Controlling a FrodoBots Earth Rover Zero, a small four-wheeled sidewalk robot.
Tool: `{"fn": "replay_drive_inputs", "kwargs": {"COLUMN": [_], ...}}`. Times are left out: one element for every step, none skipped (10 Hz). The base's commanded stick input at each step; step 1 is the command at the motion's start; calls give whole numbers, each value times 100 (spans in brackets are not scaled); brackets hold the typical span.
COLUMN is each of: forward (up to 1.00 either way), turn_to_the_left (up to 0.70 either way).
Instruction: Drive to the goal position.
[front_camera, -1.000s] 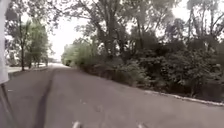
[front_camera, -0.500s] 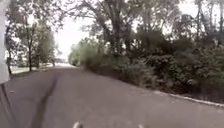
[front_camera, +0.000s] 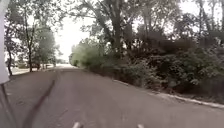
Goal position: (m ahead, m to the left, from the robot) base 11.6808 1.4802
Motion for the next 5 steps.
{"fn": "replay_drive_inputs", "kwargs": {"forward": [45, 45, 45, 45, 45], "turn_to_the_left": [0, 0, 1, 13, 27]}}
